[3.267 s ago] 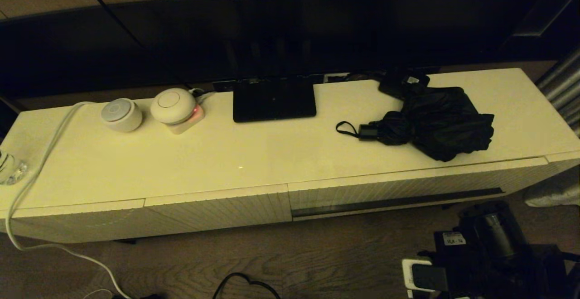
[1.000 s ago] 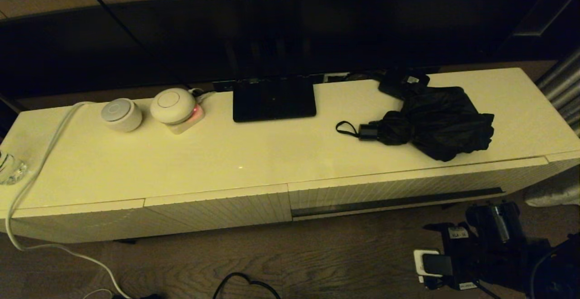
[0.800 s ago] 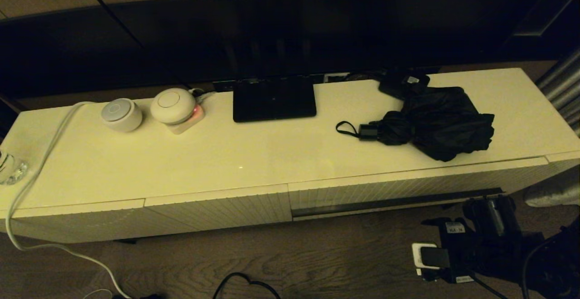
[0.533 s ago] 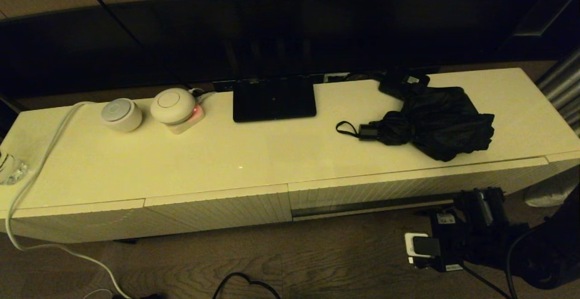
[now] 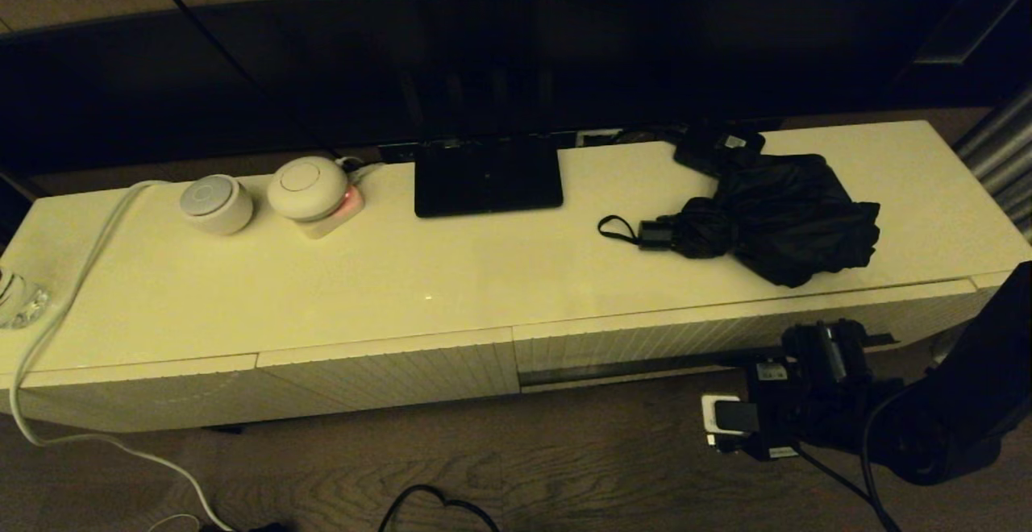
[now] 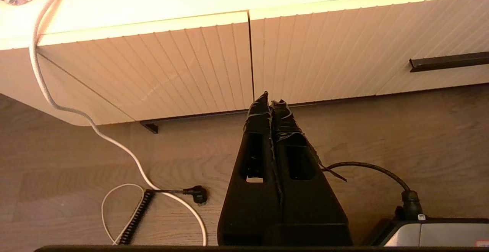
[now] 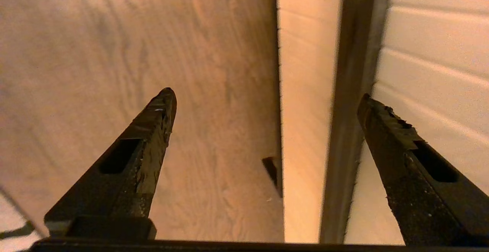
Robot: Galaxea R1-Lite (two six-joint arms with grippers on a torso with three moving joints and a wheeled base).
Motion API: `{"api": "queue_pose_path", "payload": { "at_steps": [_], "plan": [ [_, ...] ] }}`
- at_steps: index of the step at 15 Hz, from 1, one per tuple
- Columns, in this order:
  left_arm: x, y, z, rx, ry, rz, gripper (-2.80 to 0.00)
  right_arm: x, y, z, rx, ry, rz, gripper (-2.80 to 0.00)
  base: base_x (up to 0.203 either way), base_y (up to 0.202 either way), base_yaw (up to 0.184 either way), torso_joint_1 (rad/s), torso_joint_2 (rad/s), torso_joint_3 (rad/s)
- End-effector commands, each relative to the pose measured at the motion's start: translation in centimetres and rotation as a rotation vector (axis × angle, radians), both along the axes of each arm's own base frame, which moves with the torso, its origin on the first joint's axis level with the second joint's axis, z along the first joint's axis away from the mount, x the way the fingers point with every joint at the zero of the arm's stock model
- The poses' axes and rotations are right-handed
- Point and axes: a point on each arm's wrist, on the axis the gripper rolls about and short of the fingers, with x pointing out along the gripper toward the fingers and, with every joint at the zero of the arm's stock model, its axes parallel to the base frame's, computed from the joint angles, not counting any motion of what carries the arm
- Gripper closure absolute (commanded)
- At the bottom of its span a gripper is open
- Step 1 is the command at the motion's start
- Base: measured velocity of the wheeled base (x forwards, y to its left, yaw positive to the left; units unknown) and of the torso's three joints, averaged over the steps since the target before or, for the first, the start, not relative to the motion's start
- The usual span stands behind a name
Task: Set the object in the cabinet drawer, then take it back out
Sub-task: Open the drawer
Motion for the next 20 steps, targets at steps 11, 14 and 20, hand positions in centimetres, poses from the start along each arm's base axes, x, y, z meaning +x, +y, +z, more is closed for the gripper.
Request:
{"api": "queue_pose_path", "payload": {
  "at_steps": [11, 14, 20],
  "plan": [
    [0.0, 0.0, -0.1, 0.000, 0.003, 0.001, 0.00, 2.8, 0.4, -0.7, 0.010, -0.034, 0.012, -2.80, 0.000, 0.000, 0.000, 0.000, 0.00, 0.000],
    [0.0, 0.0, -0.1, 0.000, 0.003, 0.001, 0.00, 2.5, 0.4, -1.3, 0.006, -0.011, 0.015, -2.80, 0.000, 0.000, 0.000, 0.000, 0.00, 0.000],
    [0.0, 0.0, -0.1, 0.000, 0.003, 0.001, 0.00, 0.6, 0.4, -2.4, -0.003, 0.063, 0.018, -2.80, 0.000, 0.000, 0.000, 0.000, 0.00, 0.000]
  ]
}}
